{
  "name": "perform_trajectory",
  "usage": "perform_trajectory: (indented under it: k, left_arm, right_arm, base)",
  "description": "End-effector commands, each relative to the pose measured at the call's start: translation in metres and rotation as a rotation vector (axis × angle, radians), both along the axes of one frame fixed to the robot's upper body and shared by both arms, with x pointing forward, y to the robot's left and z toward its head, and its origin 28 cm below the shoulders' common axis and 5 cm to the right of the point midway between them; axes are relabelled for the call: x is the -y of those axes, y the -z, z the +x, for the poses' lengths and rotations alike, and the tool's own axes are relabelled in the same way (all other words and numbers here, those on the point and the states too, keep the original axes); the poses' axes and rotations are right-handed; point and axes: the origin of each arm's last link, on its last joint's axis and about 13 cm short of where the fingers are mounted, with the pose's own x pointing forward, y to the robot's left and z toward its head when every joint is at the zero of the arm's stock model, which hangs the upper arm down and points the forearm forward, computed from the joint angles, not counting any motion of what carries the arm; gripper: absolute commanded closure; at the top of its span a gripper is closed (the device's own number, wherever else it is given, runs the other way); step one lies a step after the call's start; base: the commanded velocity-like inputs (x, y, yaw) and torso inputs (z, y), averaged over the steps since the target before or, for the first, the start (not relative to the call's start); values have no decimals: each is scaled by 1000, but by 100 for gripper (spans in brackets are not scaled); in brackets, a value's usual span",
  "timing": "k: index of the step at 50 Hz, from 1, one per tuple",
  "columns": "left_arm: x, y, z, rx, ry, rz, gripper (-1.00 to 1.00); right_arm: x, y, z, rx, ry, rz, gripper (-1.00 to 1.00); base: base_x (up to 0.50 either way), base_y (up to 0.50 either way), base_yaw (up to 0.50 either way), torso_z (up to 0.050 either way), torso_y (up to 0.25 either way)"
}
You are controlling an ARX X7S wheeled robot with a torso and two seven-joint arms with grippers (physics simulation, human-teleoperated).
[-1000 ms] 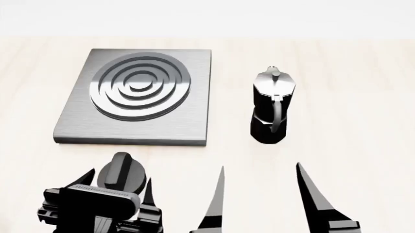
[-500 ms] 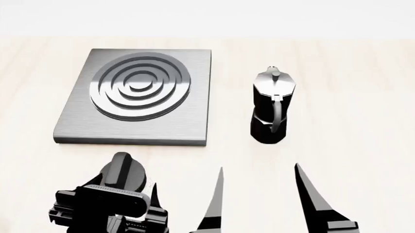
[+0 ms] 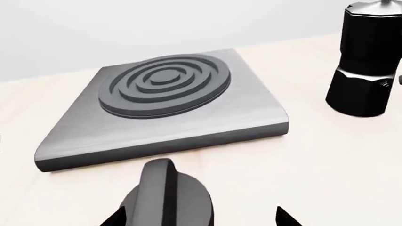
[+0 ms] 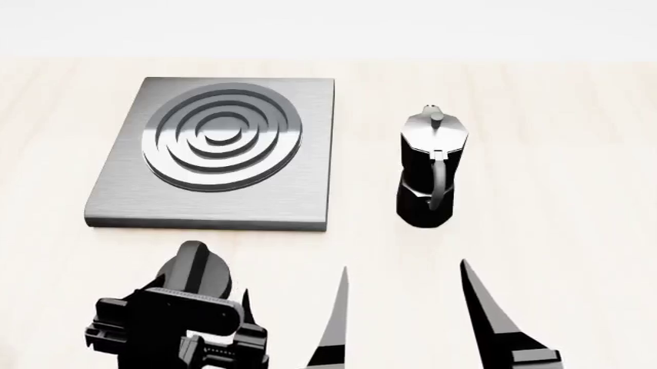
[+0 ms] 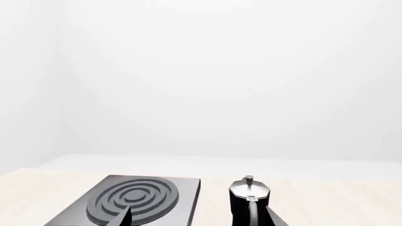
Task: Turn on the stove.
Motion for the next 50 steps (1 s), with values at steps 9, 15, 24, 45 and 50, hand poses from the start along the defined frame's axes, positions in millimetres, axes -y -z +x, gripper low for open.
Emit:
perform_trajectory:
  k: [9,15,24,45,50]
  left_arm:
    - [-2,8,9,-16,-16,17,-100]
    - [-2,10,13,-21,-21,19,-100]
    - [-1,16,14,-31,-20,23,-100]
    - [-1,26,22,-43,-29,31,-100]
    - [-1,30,25,-41,-25,54,-100]
  right_arm:
    - [-1,0,0,-2,-9,-4,-100]
    - [-1,1,0,-3,-12,-4,-100]
    - [-2,2,1,-6,-15,-5,-100]
    - [-2,3,1,-9,-18,-7,-100]
    - [-3,4,1,-10,-20,-7,-100]
  base:
    - [0,0,0,0,0]
    - [0,0,0,0,0]
    - [0,0,0,0,0]
    - [0,0,0,0,0]
    - [0,0,0,0,0]
